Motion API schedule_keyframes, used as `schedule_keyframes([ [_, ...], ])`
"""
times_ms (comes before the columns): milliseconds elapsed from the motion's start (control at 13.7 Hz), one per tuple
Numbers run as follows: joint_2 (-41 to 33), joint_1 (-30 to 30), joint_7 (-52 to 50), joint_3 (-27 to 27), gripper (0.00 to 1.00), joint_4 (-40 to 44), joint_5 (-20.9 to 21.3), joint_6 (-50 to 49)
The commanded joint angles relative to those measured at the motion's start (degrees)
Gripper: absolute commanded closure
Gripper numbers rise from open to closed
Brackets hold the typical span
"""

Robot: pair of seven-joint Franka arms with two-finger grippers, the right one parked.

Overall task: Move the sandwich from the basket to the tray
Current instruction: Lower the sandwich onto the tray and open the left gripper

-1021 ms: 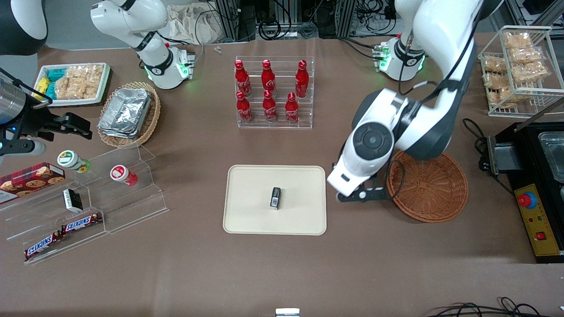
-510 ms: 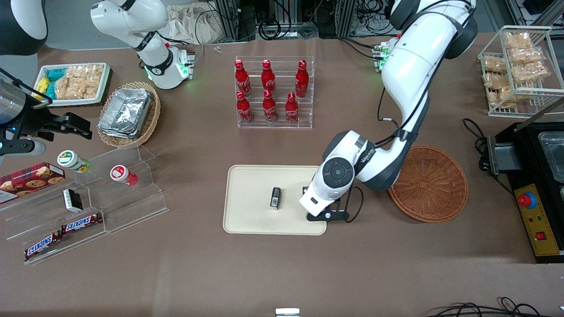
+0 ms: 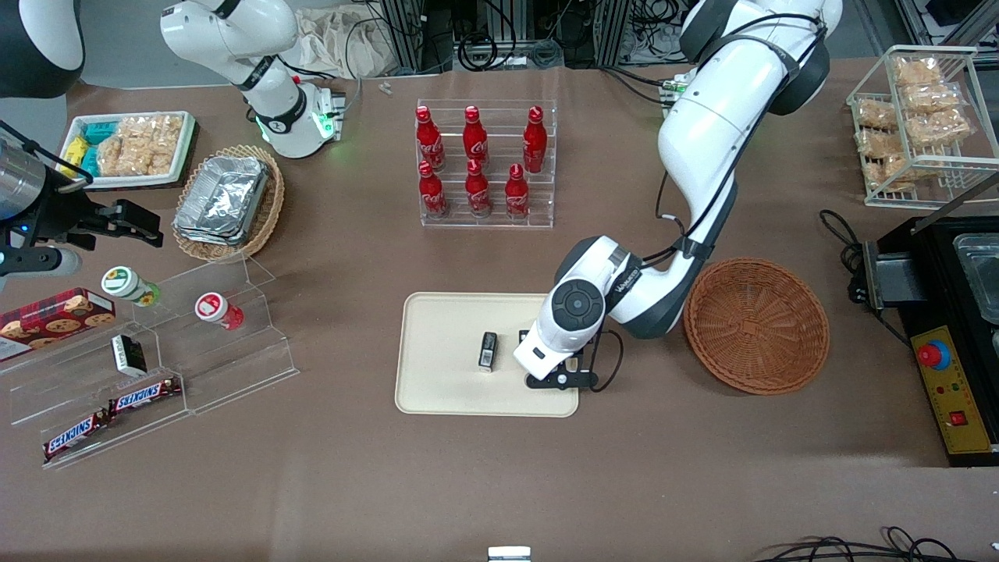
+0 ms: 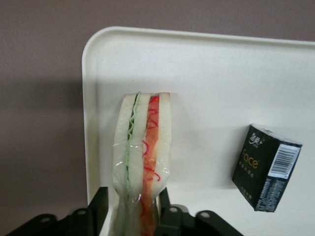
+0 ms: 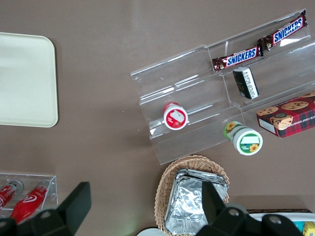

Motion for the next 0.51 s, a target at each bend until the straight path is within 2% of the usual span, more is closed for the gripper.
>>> schedule_keyframes([
  [0, -0.12, -0.39, -0.73, 0.40, 0.00, 1.70, 0.59, -0.49],
  [219, -5.20, 0.83, -0.73, 0.48, 0.00, 0.57, 0.50, -3.19],
  [438, -16.34, 5.13, 1.54, 0.57, 0.00, -8.71, 0.50, -5.76],
])
